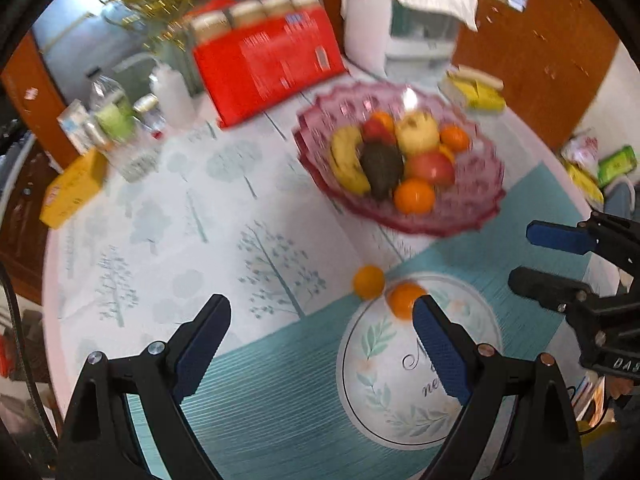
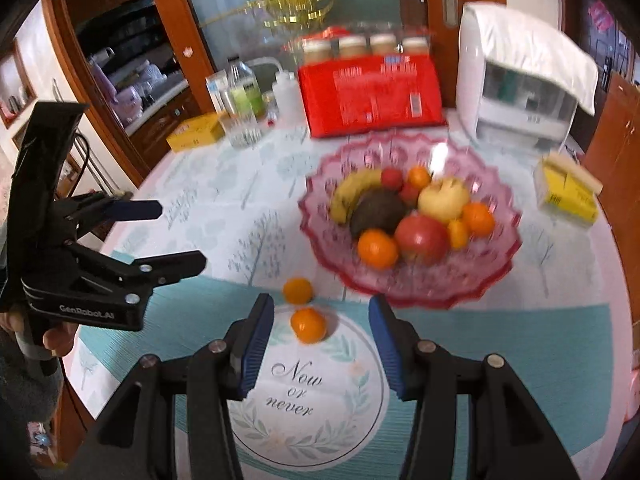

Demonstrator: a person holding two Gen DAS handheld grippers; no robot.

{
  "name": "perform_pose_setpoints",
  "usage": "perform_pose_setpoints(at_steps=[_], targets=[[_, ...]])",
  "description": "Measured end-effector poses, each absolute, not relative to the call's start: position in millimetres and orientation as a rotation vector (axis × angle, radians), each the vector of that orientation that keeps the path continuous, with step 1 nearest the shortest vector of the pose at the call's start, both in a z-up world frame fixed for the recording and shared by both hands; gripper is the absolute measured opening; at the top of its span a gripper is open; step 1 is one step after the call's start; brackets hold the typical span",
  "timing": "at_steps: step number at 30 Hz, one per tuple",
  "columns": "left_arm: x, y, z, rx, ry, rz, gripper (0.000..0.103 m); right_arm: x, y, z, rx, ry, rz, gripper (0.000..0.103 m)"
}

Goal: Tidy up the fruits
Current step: 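Move both tools back toward the two tangerines on the plate, then grasp a tangerine with the left tool while the right tool grasps the other tangerine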

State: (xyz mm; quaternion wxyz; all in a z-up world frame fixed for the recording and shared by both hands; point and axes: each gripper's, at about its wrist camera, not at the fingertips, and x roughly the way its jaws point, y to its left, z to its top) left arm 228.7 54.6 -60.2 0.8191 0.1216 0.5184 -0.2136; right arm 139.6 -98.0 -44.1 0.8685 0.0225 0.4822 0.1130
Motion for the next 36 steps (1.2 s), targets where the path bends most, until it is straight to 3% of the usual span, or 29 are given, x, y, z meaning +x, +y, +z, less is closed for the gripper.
perform_pose_setpoints(at_steps=[11, 25, 28, 31, 36], targets=[[261.5, 38.3, -137.5, 0.235, 1.218, -0.580, 0.091, 146.6, -87.2, -125.6, 0.116, 1.132, 0.220, 0.050], [271.3, 36.5, -157.8, 0.187, 1.255, -0.645, 0.087, 169.7, -59.5, -161.4, 0.067, 1.137, 0.237, 0.050], [272.1, 35.4, -160.3, 0.176, 1.258, -0.647, 0.084, 168.8, -61.1, -162.1, 0.066, 1.126, 0.230, 0.041], [273.6, 31.3, -163.9, 0.166, 1.263, -0.647, 0.082, 166.4, -67.3, -161.4, 0.086, 1.127, 0.237, 0.039], [275.1, 16.0, -173.1, 0.156, 1.281, -0.655, 0.069, 163.6, -77.3, -161.0, 0.107, 1.127, 0.210, 0.039]])
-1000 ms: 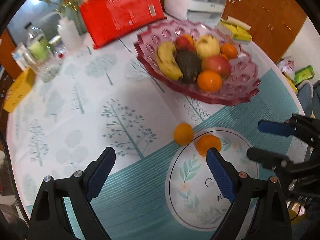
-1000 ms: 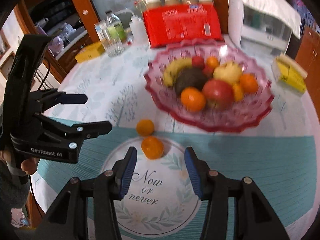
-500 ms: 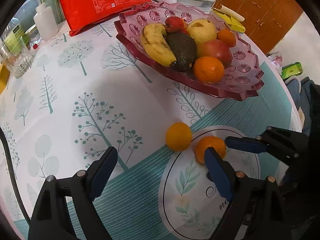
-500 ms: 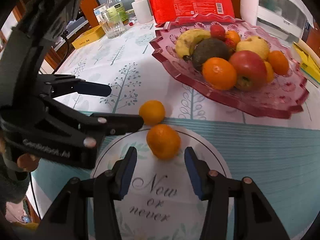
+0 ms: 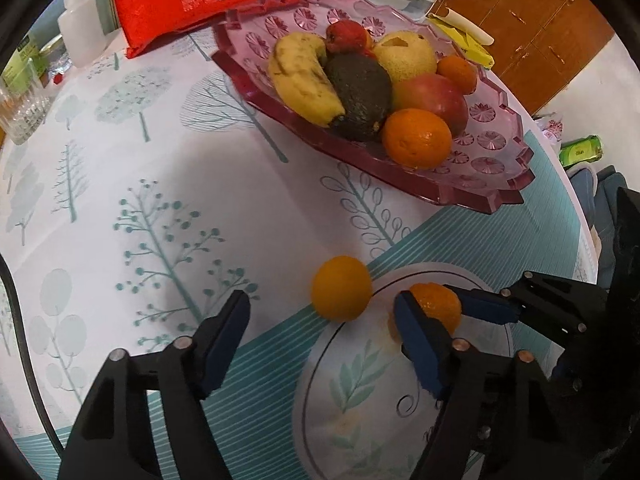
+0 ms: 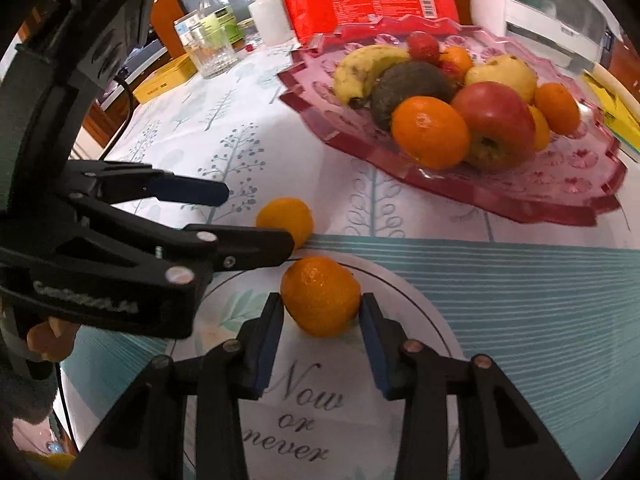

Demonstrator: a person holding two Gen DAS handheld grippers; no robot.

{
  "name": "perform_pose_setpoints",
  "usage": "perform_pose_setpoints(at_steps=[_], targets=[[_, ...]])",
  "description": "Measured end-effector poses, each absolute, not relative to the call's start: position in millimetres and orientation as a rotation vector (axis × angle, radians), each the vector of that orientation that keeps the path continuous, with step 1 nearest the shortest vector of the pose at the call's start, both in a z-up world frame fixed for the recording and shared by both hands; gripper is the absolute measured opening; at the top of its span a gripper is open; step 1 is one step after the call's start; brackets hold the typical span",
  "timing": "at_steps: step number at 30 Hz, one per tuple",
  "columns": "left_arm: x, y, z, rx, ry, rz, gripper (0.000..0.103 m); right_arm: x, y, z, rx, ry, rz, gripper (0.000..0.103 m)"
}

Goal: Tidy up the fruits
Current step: 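Grasp a tangerine with the left tool while the right tool grasps the other tangerine, then carry both tangerines up over the pink bowl with both tools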

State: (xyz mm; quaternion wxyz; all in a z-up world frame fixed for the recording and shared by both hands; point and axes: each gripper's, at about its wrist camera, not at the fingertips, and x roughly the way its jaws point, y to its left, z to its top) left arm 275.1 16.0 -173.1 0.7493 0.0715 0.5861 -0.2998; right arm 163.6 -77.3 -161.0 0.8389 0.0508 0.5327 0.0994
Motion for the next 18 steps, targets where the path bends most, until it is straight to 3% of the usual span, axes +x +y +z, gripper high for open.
perform_pose_setpoints(at_steps=[9, 18], targets=[[273.8, -5.6, -179.8, 0.185, 1.271, -0.626, 0.033, 153.7, -103.3, -160.6, 0.154, 1.121, 0.147, 0.039], [264.0, 2.0, -179.4, 0.121, 1.292, -0.552, 0.030, 144.8, -116.5, -156.1, 0.183, 1.113, 0.144, 0.039]])
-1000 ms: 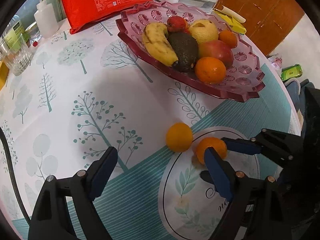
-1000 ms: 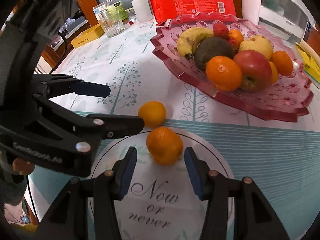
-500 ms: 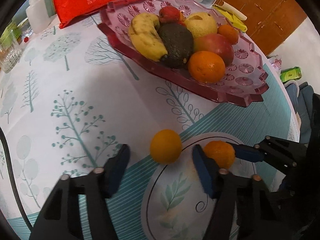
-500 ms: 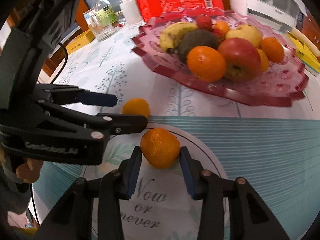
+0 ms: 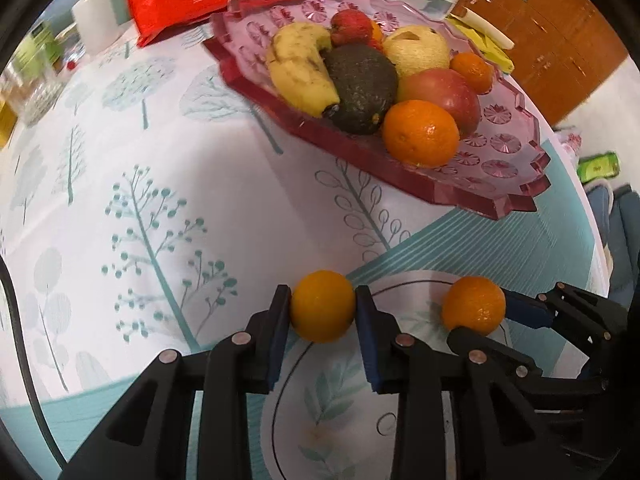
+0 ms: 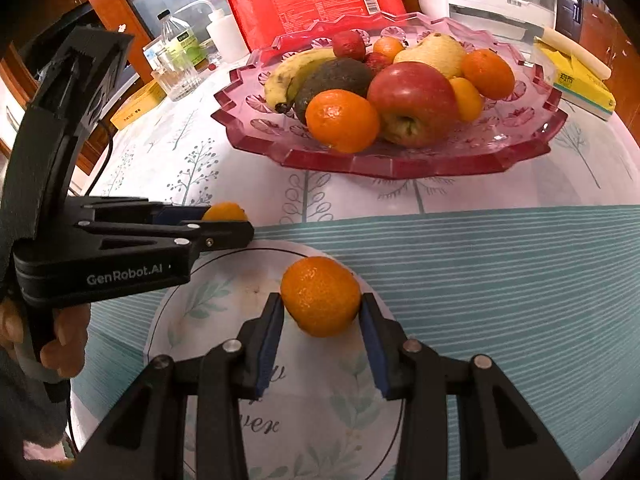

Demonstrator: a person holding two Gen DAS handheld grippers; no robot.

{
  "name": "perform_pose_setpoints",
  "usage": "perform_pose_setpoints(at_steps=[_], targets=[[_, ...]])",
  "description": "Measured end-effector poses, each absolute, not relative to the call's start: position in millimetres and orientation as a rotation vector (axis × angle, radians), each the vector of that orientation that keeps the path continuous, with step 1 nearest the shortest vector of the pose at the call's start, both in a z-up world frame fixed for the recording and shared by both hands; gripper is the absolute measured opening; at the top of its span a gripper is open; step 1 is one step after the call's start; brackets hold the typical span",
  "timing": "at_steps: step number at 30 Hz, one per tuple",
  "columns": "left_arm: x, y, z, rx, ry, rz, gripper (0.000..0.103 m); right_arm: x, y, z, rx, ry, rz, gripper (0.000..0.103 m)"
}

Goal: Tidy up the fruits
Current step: 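Carry both tangerines up over the pink bowl with both tools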

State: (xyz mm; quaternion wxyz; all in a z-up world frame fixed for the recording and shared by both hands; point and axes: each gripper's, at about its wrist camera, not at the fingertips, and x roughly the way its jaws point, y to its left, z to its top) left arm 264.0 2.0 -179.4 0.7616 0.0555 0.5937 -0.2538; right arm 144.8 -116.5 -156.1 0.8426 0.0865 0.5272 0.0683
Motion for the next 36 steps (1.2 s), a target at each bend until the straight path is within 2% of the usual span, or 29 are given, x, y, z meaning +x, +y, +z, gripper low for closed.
perform_pose_setpoints(at_steps=[6, 13, 19, 31, 36], targets=[[242.4, 17.9, -170.1, 0.042, 1.308, -0.516, 0.030, 135.7, -112.6, -142.2, 0.168, 1.092, 0.180, 0.039], [214.2, 25.9, -129.3, -0.018, 1.255, -0.487, 0.030, 118.8, -118.2, -107.1, 0.160, 1.051, 0.233, 0.039], [208.0, 20.4, -60.4, -0.002, 1.149, -0.470, 0.030, 121.2, -139.2, -52.9, 0.164, 1.013, 0.269, 0.039], [237.8, -5.3, 77.0, 0.038, 0.929, -0.369, 0.030, 176.0, -200.4, 95.7, 0.065, 0.830, 0.263, 0.039], [268.7, -18.6, 95.6, 0.044, 0.892, -0.317, 0.030, 220.3, -216.5, 116.7, 0.060, 0.792, 0.257, 0.039]])
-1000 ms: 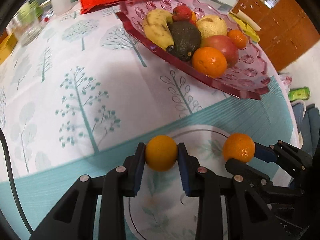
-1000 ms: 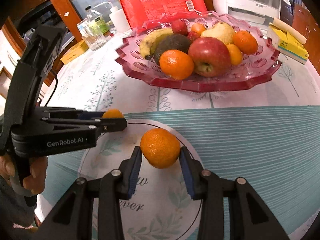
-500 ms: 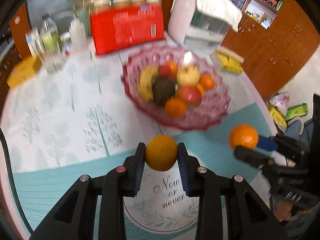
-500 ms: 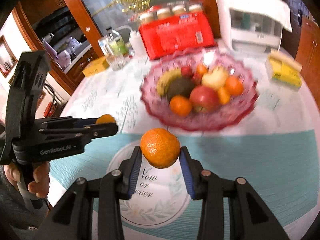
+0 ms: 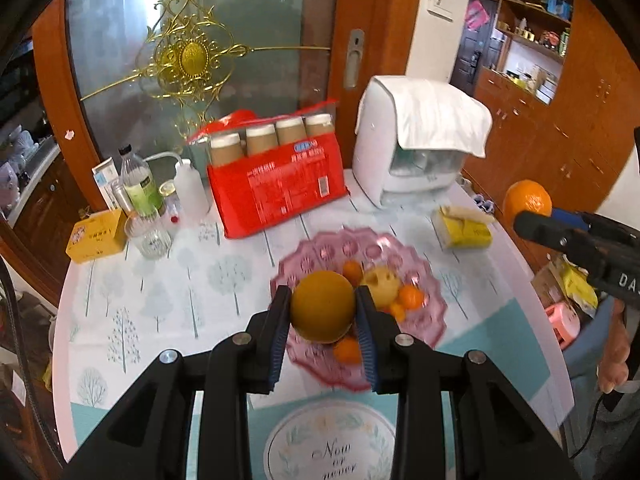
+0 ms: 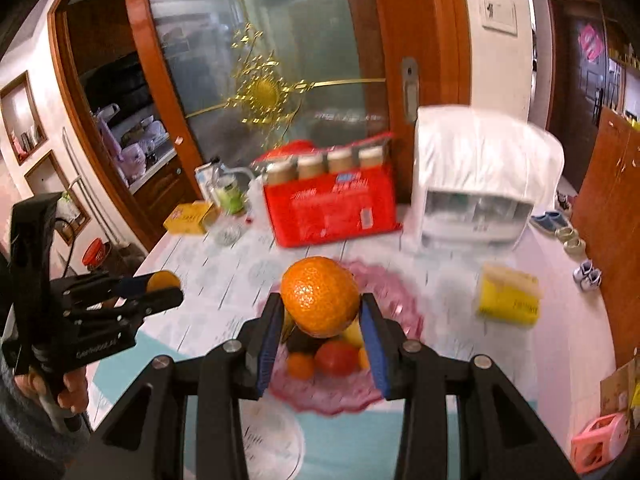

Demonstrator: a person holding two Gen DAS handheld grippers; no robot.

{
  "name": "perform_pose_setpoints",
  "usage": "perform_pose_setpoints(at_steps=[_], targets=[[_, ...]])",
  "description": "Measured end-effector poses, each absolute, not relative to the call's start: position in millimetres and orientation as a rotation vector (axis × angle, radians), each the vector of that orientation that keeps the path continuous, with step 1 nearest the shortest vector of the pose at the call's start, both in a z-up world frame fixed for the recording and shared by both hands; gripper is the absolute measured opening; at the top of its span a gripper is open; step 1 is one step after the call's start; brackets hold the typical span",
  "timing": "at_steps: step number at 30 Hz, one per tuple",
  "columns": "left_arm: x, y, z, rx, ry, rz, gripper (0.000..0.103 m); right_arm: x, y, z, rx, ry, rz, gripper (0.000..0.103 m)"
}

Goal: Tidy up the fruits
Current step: 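Carry both tangerines up over the pink bowl with both tools, then lower both tangerines into the pink bowl and open both tools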

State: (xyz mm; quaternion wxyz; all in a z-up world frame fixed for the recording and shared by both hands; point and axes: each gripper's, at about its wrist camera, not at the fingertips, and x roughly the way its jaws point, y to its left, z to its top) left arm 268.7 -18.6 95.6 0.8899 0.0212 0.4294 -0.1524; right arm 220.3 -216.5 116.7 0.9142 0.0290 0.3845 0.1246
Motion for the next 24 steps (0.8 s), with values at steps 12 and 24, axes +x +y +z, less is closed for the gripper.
perform_pose_setpoints(at_steps=[12, 24], targets=[[342.6, -55.2, -33.8, 0.014, 1.097, -0.257, 0.030, 314.6, -206.2, 0.2, 0.087, 0.986, 0.291, 0.039], [354.2, -65.1, -114.2, 0.037, 1.224, -0.275, 0.030, 334.0, -192.5, -91.5, 0.094, 1.161, 0.311, 0.039]])
